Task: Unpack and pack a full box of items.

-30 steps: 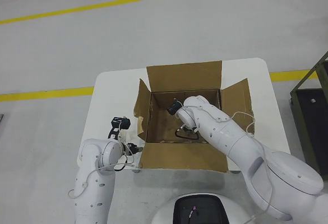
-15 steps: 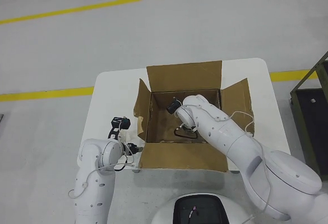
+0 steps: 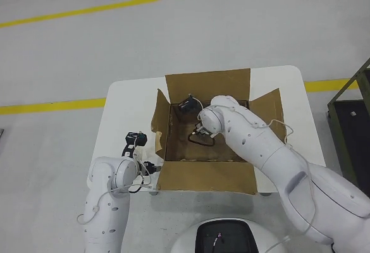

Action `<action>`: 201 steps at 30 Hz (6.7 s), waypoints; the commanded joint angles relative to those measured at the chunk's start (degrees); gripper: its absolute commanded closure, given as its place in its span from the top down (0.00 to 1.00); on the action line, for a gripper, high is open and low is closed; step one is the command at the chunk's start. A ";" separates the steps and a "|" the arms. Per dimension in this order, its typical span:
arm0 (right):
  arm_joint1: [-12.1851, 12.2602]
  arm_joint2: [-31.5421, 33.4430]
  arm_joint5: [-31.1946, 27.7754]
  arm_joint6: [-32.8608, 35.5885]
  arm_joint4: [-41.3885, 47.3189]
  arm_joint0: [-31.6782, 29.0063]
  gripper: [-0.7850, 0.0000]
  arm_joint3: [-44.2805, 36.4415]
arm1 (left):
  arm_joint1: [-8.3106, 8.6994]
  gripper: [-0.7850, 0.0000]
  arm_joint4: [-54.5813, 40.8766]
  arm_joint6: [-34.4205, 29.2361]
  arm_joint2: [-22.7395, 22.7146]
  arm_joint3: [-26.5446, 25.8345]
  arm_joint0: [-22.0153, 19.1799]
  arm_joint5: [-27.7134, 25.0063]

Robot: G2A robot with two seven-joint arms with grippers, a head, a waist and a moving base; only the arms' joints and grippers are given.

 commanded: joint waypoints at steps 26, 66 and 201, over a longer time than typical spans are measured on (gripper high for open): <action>14.50 31.42 -12.03 -2.21 3.88 -31.65 0.00 -49.10 | 0.00 1.00 0.00 0.00 0.00 0.00 0.00 0.00; 17.66 55.78 -20.24 -28.83 33.38 -52.17 0.00 -68.00 | 0.00 1.00 0.00 0.00 0.00 0.00 0.00 0.00; 25.29 59.36 -6.93 -57.75 -27.65 -75.01 0.00 -79.55 | 0.45 1.00 -0.18 2.17 -1.50 -2.97 1.69 -0.19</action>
